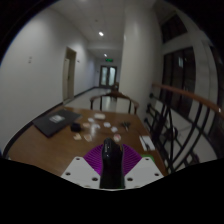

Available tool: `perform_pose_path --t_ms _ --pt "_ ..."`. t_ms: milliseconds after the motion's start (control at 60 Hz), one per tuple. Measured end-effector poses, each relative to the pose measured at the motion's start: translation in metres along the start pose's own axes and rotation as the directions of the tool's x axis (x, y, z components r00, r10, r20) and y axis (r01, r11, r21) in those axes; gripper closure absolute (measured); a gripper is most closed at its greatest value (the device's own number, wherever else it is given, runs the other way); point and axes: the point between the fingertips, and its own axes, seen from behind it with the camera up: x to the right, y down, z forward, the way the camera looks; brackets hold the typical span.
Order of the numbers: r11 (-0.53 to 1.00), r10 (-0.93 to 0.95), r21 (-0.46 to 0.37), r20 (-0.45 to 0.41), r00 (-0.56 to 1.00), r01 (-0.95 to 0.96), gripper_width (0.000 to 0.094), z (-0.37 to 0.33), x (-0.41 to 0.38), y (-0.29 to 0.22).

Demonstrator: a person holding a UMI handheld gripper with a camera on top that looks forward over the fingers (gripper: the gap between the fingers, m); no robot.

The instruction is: Arrange mouse

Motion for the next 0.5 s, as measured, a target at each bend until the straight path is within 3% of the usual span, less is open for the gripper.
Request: perform_pose_path --t_ms 67,250,333,433,500 --pt "0.997 0.006 -0.074 -0.038 0.999 -0.009 0.0705 0.016 0.022 0.038" --pt "0.987 0.047 -0.149 -0.036 0.998 -0.052 0.0704 0.03 0.025 0.086" --pt "0.989 0.067 -0.132 -0.044 0.997 -0.072 0.0681 0.032 0.03 0.086" --pt "0.986 0.062 -0.155 -0.041 0.997 -0.068 0.0548 0.031 0.034 0.09" --pt "0.982 0.061 -0.179 -0.04 0.997 -0.067 0.0302 0.023 0.036 0.093"
